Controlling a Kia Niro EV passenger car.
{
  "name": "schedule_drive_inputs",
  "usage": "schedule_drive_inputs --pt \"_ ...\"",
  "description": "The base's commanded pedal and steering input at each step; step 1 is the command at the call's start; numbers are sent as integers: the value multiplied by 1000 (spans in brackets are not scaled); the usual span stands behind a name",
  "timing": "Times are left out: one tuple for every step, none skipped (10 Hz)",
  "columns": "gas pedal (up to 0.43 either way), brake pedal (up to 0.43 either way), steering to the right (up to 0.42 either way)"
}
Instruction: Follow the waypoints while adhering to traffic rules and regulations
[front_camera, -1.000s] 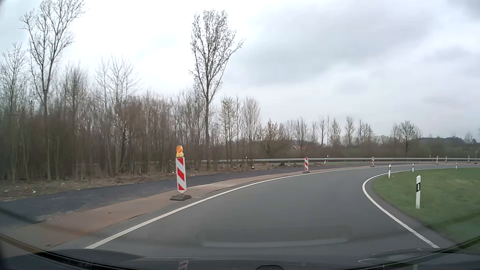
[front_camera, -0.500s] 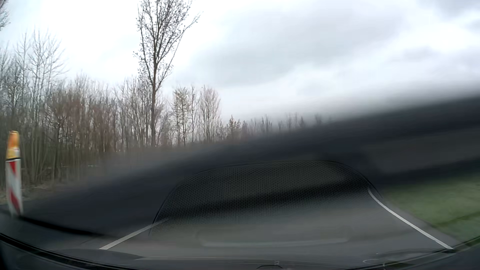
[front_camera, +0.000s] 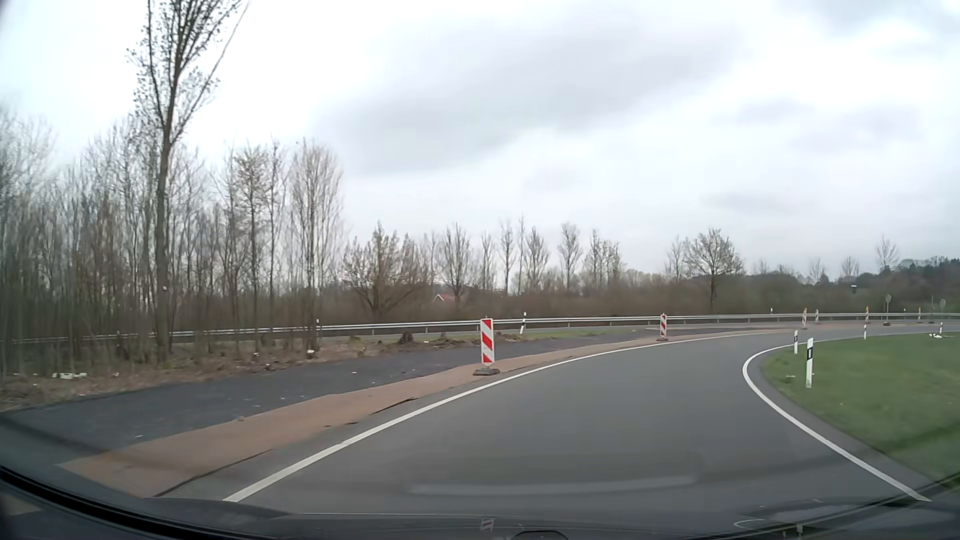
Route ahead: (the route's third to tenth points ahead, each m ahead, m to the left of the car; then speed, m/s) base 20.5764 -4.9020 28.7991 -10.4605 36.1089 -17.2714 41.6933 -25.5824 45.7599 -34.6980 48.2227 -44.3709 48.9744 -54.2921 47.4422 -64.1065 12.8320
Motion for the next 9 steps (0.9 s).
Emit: schedule_drive_inputs --pt "157 0 97" --pt "157 0 97" --pt "157 0 99" --pt "157 0 103" --pt "157 0 108" --pt "157 0 114" --pt "157 0 114" --pt "157 0 113" --pt "157 0 112"
